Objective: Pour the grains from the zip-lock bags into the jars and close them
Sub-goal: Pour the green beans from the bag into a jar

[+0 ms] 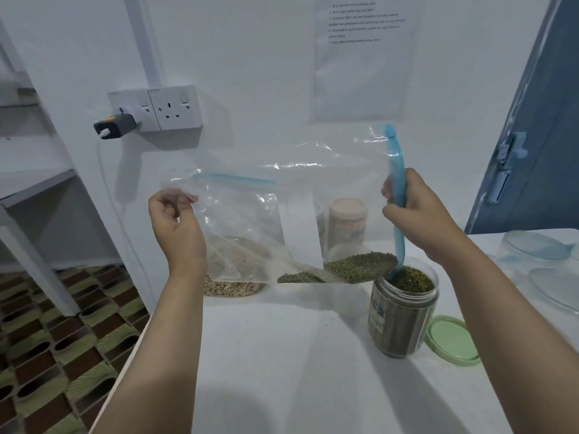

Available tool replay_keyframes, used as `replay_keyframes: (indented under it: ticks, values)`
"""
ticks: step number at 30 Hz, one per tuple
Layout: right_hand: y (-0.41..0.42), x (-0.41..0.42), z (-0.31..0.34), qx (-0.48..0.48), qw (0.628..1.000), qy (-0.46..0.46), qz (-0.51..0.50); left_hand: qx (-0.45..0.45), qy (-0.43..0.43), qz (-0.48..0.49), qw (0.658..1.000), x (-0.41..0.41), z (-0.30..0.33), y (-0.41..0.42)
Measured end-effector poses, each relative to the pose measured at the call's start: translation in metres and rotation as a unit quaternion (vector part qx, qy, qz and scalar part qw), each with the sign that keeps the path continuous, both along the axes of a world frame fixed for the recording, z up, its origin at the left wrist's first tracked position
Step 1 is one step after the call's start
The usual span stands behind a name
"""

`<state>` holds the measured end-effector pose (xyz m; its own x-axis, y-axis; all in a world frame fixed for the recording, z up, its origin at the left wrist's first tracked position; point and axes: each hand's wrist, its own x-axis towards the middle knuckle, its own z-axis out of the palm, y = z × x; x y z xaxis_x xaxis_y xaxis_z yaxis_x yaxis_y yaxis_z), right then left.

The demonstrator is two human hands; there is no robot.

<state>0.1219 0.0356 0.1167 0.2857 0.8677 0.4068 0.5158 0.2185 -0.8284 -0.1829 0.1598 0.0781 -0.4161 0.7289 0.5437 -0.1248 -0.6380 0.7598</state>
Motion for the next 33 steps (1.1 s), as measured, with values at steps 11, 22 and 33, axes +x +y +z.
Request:
replay_keyframes:
  ticks: [11,22,33]
  values:
    - [-0.013,0.010,-0.026,0.037,0.996,-0.059,-0.049,-0.014,0.000,-0.008,1.000,0.001,-0.009,0.003]
    - [-0.006,0.017,-0.009,0.059,0.997,0.005,-0.057,-0.017,-0.022,-0.018,0.999,0.001,-0.010,0.007]
    - [-0.007,0.009,-0.012,0.093,0.994,0.016,-0.055,-0.083,0.012,0.023,0.996,0.012,-0.025,-0.010]
